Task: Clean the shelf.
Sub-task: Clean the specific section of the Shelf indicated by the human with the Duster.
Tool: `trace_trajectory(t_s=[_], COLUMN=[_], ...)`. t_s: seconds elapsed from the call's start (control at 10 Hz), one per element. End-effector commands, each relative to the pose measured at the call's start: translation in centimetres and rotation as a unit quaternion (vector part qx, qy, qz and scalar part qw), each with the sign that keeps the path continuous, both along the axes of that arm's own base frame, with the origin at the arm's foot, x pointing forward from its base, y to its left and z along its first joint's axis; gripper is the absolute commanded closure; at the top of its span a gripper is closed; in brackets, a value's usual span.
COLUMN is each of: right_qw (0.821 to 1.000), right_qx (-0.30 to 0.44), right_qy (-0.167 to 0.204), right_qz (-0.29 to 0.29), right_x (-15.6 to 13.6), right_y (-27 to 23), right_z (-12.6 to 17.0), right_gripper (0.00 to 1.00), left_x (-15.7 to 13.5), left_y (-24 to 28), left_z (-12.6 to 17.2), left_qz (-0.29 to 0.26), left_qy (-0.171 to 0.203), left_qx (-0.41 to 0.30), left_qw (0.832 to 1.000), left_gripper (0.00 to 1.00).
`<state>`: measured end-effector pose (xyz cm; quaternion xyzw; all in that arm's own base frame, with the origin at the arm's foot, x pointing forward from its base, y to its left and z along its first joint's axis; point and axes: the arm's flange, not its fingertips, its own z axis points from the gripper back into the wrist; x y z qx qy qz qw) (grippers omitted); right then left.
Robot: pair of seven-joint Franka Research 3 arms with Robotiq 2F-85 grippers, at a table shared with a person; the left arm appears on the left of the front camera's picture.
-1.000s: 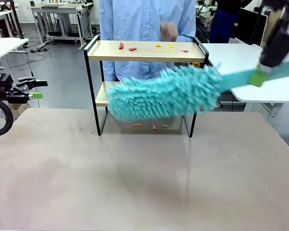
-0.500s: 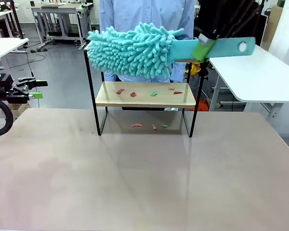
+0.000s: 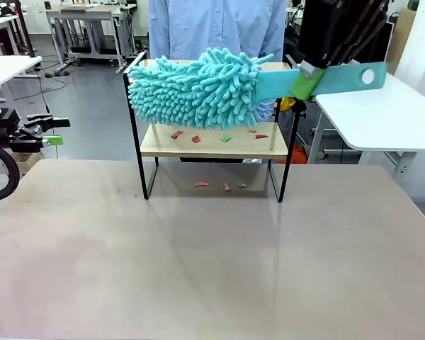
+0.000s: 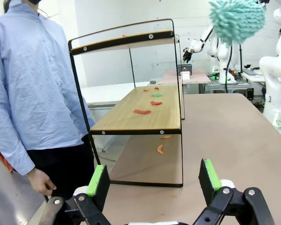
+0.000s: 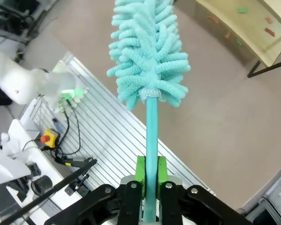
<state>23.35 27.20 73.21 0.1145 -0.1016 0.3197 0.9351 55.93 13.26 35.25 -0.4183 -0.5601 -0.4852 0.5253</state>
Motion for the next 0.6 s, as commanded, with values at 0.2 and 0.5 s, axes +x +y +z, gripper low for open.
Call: trace_trajectory(t_s=[0.2,0.5], right_qw=[0.986,0.965], right_qx=[-0.008,0.015], right_qy=[-0.08,-0.084], right_qz=[-0.149,-0.247], right_x=[1.0,4.0], right_y=[9.5,15.9], right_z=[4.7,4.1], right_gripper=[0.87,0.87], left_x=[-0.2,-0.2], left_y=[-0.1,-0.1], left_z=[0.2,0.2], left_qz=[0.0,0.0], left_qy=[-0.006,-0.006], left_qx=[-0.001,-0.001], left_qw=[1.0,1.0], left_gripper=[0.0,0.0])
